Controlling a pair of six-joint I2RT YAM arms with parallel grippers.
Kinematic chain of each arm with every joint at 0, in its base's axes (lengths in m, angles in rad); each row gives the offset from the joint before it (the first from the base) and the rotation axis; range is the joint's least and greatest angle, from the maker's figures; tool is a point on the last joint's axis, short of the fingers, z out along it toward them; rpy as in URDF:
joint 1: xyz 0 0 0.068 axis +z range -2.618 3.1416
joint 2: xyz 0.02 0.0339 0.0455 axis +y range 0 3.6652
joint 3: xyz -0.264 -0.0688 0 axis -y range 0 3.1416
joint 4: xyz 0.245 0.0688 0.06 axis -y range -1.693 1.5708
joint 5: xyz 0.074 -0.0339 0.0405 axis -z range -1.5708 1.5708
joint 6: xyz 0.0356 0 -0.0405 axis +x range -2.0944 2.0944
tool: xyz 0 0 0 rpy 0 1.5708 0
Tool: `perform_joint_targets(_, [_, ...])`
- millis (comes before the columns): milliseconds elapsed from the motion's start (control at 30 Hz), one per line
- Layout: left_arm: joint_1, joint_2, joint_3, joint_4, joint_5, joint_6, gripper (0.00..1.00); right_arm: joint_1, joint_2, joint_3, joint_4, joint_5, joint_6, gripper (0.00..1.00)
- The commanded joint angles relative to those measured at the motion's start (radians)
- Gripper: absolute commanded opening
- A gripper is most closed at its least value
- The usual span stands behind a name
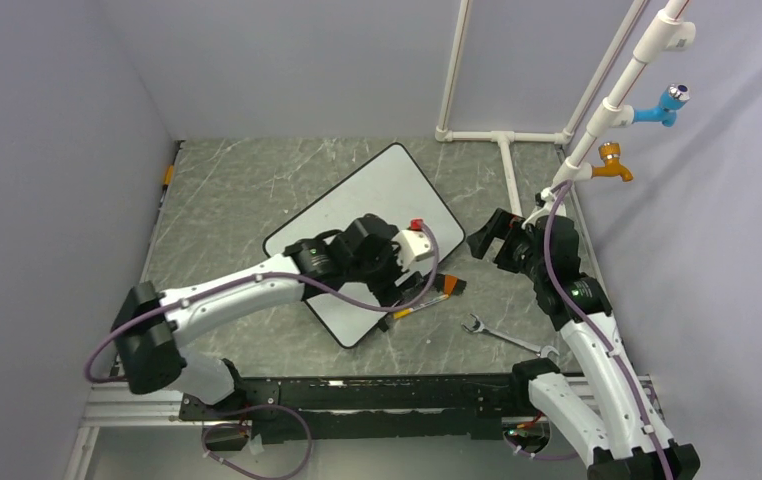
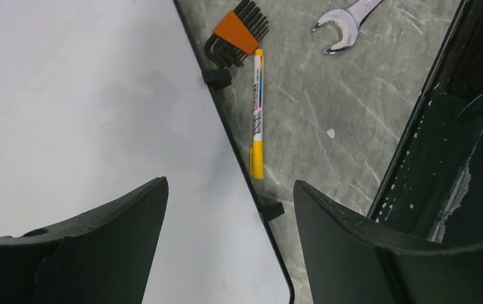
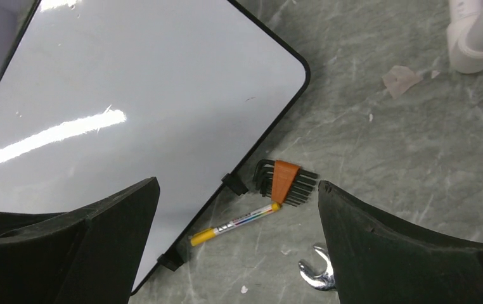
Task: Write a sentence on the whiteboard
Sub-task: Pick up the whiteboard marker from the center of the board.
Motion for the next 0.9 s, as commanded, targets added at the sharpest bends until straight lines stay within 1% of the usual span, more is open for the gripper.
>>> perform_joint_targets(0, [-0.028,0.106,0.092,0.004,0.083,0.073,0.77,0.005,-0.023,-0.008,-0.035,0.053,-0.001,1.0])
perform_joint_targets(167, [-0.059,0.236,0.134,0.019,0.1,0.074,0.7,0.006,-0.03,-0.008,-0.051,0.045,0.004,1.0])
perform_joint_targets(267, [-0.073,0.292,0.147,0.031,0.098,0.071,0.69,0.005,-0.039,-0.014,-0.049,0.038,0.004,1.0])
perform_joint_targets(367, [-0.09,0.351,0.178,0.013,0.061,0.069,0.68,0.006,-0.043,-0.019,-0.048,0.038,0.002,1.0])
perform_joint_targets(467, [-0.109,0.414,0.215,-0.02,0.016,0.08,0.65,0.005,-0.035,-0.022,-0.043,0.026,0.004,1.0])
perform_joint_targets(533, [-0.115,0.447,0.234,-0.03,0.01,0.085,0.63,0.005,-0.025,-0.018,-0.043,0.02,0.007,1.0])
perform_joint_targets(800, [-0.12,0.548,0.272,-0.057,-0.052,0.08,0.63,0.005,-0.03,-0.022,-0.037,0.018,0.016,1.0])
perform_joint_targets(867, [-0.12,0.574,0.279,-0.066,-0.061,0.076,0.6,0.005,-0.029,-0.019,-0.041,0.012,0.017,1.0])
